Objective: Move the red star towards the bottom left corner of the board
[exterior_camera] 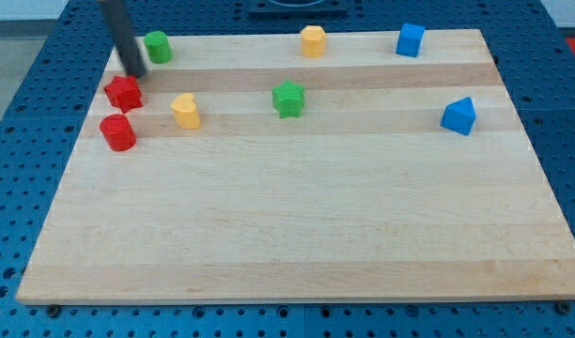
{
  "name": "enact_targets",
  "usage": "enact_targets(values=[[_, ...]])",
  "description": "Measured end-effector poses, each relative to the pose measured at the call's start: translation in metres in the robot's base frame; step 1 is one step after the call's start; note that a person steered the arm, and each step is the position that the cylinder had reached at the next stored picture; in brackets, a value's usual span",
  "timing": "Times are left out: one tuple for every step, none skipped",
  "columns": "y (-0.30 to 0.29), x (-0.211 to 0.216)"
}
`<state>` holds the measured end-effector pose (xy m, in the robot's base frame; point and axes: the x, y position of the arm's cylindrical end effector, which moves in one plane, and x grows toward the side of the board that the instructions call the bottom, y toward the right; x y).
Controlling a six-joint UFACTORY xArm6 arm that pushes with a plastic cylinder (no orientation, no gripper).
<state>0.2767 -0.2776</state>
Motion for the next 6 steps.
enact_targets(values=[[-0.026, 0.000], [-0.027, 0.006], [-0.027, 0.026], [-0.027, 0.037], [-0.005, 0.040], [0.047, 0.051]])
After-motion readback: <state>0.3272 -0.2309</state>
